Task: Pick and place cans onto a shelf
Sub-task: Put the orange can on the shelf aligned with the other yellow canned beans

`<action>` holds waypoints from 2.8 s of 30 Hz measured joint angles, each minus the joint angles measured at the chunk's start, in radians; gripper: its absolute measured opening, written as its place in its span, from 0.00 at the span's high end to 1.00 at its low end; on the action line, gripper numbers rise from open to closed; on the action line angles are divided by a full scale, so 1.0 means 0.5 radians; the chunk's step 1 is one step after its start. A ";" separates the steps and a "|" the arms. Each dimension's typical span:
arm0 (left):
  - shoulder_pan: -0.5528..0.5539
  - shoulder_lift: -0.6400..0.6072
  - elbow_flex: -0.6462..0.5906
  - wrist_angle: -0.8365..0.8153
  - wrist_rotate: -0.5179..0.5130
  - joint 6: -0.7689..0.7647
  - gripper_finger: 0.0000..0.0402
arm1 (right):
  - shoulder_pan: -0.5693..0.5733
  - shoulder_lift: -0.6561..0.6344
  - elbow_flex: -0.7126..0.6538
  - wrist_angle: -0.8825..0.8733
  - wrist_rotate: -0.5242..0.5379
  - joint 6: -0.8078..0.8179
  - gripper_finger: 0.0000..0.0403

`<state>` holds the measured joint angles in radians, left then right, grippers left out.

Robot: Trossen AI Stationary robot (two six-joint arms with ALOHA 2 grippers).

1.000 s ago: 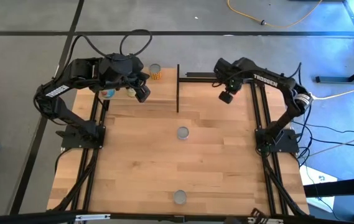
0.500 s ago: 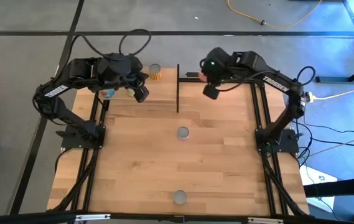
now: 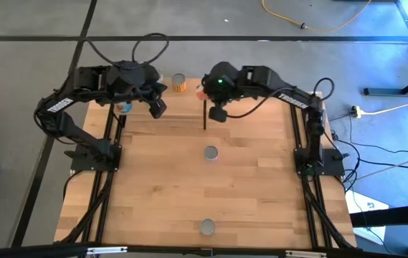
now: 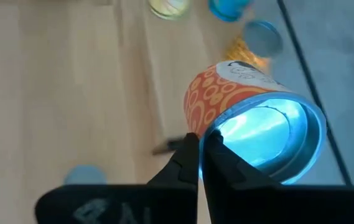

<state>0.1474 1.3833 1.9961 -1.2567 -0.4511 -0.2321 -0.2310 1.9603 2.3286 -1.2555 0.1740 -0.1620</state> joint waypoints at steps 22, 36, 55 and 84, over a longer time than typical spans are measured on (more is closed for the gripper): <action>0.000 -0.070 0.001 0.001 -0.001 -0.008 1.00 | -0.058 0.482 -0.003 0.215 -0.141 -0.112 0.98; 0.000 -0.069 0.001 0.001 -0.001 -0.003 1.00 | -0.111 0.490 -0.003 0.241 -0.195 -0.211 0.96; 0.000 -0.069 0.001 0.001 -0.001 -0.002 1.00 | -0.113 0.490 -0.003 0.365 -0.299 -0.222 0.88; 0.000 -0.069 0.002 0.001 -0.001 -0.002 1.00 | -0.113 0.489 -0.003 0.508 -0.299 -0.225 0.88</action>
<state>0.1474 1.3487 1.9968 -1.2560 -0.4515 -0.2333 -0.2874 2.2047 2.3268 -1.0012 0.0246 -0.2745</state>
